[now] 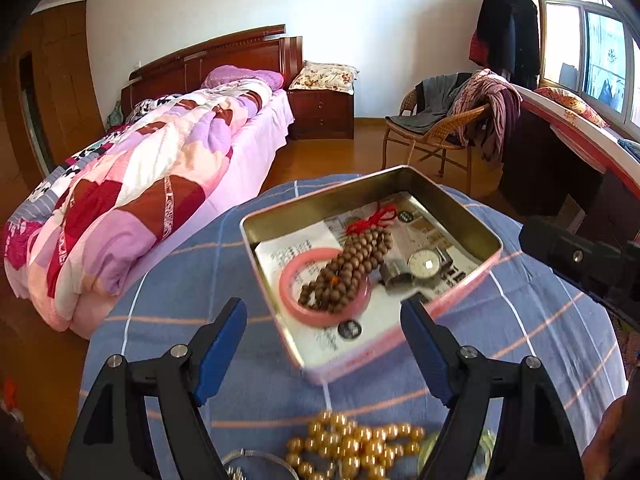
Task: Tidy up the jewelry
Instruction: 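Open both grippers and withdraw them from the tin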
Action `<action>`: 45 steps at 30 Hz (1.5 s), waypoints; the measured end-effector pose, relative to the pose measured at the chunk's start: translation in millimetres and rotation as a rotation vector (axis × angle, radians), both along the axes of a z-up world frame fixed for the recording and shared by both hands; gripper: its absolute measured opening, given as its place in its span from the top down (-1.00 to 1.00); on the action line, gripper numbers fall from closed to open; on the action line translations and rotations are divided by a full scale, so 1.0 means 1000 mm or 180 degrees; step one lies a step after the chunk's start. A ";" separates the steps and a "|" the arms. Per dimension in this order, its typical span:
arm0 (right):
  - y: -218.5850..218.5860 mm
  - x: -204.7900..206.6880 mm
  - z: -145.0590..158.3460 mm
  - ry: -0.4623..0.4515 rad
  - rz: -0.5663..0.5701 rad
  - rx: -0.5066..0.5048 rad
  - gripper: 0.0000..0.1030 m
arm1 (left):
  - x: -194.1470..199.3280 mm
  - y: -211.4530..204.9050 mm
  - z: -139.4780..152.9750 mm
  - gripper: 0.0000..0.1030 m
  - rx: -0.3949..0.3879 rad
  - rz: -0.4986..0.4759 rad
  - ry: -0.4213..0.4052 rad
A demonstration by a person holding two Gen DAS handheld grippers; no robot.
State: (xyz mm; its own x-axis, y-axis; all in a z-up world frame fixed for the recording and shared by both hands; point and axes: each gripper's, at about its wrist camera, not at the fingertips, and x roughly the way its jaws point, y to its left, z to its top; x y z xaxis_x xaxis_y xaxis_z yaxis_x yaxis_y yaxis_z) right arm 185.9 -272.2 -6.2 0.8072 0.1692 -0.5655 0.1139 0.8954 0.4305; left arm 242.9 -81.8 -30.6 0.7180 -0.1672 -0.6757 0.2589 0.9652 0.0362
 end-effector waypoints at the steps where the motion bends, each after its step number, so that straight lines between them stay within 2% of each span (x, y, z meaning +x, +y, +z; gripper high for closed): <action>1: 0.001 -0.004 -0.001 0.0007 0.0005 0.0003 -0.39 | -0.004 0.002 0.000 -0.54 0.0003 0.0009 0.0005; 17: 0.013 -0.058 -0.006 0.0033 0.0032 0.0003 -0.43 | -0.064 0.019 -0.007 -0.54 0.0130 0.0090 0.0016; 23: 0.019 -0.069 -0.011 0.0078 0.0076 0.0019 -0.43 | -0.081 0.034 -0.014 -0.54 0.0022 0.0071 0.0082; 30: 0.026 -0.081 -0.014 0.0095 0.0150 -0.0075 -0.43 | -0.106 0.083 -0.027 -0.54 -0.0221 0.0083 0.0135; 35: 0.031 -0.080 -0.024 0.0166 0.0197 -0.0034 -0.43 | -0.113 0.120 -0.039 -0.54 -0.0246 0.0316 0.0130; 39: 0.040 -0.080 -0.031 0.0210 0.0318 -0.0034 -0.43 | -0.107 0.133 -0.048 -0.53 -0.0309 0.0417 0.0231; 41: 0.044 -0.081 -0.030 0.0206 0.0361 -0.0086 -0.43 | -0.105 0.133 -0.048 -0.39 -0.0304 0.0399 0.0217; 43: 0.047 -0.082 -0.028 0.0194 0.0386 -0.0143 -0.43 | -0.102 0.130 -0.050 -0.14 -0.0244 0.0353 0.0219; 45: 0.049 -0.082 -0.026 0.0179 0.0409 -0.0164 -0.43 | -0.100 0.128 -0.052 -0.10 -0.0211 0.0331 0.0245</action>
